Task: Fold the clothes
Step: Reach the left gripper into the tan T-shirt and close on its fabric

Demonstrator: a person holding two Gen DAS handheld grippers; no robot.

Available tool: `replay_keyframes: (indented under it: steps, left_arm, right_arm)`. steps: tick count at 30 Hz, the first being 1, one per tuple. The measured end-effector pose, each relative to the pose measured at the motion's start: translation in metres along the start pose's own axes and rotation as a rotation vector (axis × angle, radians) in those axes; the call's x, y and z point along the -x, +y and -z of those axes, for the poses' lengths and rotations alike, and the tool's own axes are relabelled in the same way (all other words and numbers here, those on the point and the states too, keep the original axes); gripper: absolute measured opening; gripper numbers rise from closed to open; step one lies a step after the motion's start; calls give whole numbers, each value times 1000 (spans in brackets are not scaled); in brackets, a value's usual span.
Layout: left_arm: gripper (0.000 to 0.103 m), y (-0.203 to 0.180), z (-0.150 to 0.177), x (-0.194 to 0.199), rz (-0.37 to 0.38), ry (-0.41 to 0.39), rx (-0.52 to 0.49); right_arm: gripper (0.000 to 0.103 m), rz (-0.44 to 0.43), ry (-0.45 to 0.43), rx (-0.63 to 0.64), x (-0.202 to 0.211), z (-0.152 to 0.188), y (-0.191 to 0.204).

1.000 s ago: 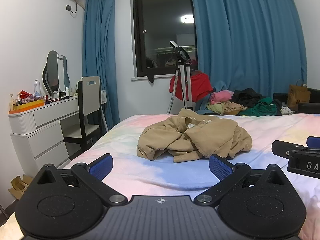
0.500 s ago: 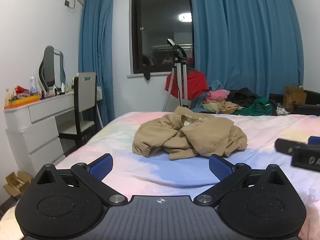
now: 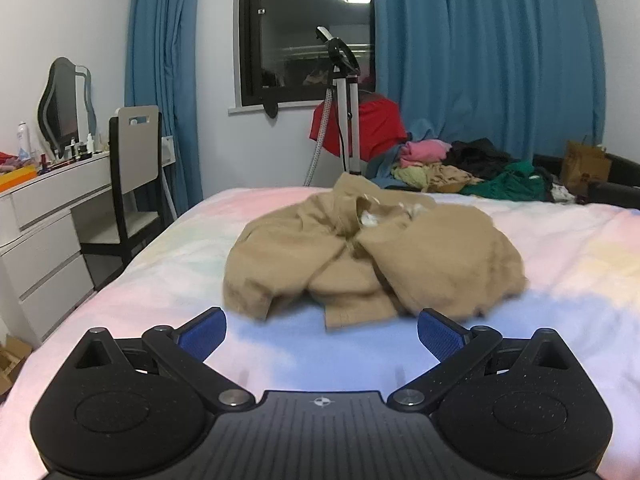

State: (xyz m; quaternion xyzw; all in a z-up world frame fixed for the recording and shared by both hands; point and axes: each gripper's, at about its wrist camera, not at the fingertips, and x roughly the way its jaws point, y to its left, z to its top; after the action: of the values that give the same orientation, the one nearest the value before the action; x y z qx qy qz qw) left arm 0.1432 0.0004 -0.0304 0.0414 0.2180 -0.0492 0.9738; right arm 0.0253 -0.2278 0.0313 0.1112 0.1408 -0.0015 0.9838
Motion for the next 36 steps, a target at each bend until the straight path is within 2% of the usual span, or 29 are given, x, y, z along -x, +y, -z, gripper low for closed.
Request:
replay_keyframes:
  steps: [4,10,12,14,15,16,17,19,20,22,27,31,36]
  left_arm:
    - [102,-3,-26,-53,-19,23,27]
    - [99,-26,-65,-119,-78,-20,7]
    - [94,-33,-72,-141,-91,0,-4]
    - [86,-38,-74,-162,-116,53,-12]
    - [77,-39,-76,-171,-143,83,-15]
    - [63,-38,-77,-179,-181,115,-11]
    - [56,-36,-79,-187,-220,148,-2]
    - [18,-27,-85,-190,-234,168,55]
    - [13,-21,-89,-185,-221,155,90]
    - [9,-14,-96,-167,-194,98,116]
    - [6,-4,-106,-87,-75,-10,132]
    - [6,-8,-103,0,25,-97,48]
    - [6,-14,-75,96,140,-172,-26]
  right_arm:
    - [91,-73,99,-113,-23,7,-21]
    - [91,-106,79,-111,-55,19,-32]
    - [91,-104,85,-110,-68,22,-36]
    - [91,-101,91,-124,-77,25,-43]
    - [91,-98,90,-124,-80,26,-45]
    - [91,-95,89,-123,-83,27,-47]
    - [91,-92,88,-123,-86,29,-49]
    - [91,-96,87,-130,-92,31,-52]
    - [91,-101,85,-134,-93,31,-54]
    - [91,-105,72,-139,-95,31,-55]
    - [91,-124,44,-124,-85,29,-47]
    - [91,-135,4,-69,-70,26,-33]
    - [91,-115,-4,3,-55,28,-17]
